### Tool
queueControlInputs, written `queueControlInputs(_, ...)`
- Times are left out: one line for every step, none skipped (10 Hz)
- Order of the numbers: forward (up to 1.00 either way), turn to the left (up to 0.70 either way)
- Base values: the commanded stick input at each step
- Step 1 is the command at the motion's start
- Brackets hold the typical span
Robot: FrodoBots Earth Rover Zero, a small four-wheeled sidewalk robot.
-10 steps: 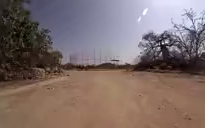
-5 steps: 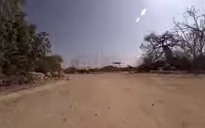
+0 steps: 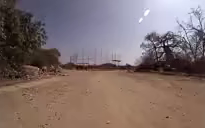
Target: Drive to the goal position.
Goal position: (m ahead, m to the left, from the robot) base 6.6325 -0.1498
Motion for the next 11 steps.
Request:
queueControlInputs(1.0,0.03)
queueControlInputs(1.0,0.03)
queueControlInputs(1.0,0.03)
queueControlInputs(1.0,0.03)
queueControlInputs(1.0,0.03)
queueControlInputs(1.0,0.03)
queueControlInputs(1.0,0.03)
queueControlInputs(1.0,0.03)
queueControlInputs(1.0,0.03)
queueControlInputs(1.0,0.12)
queueControlInputs(1.0,0.21)
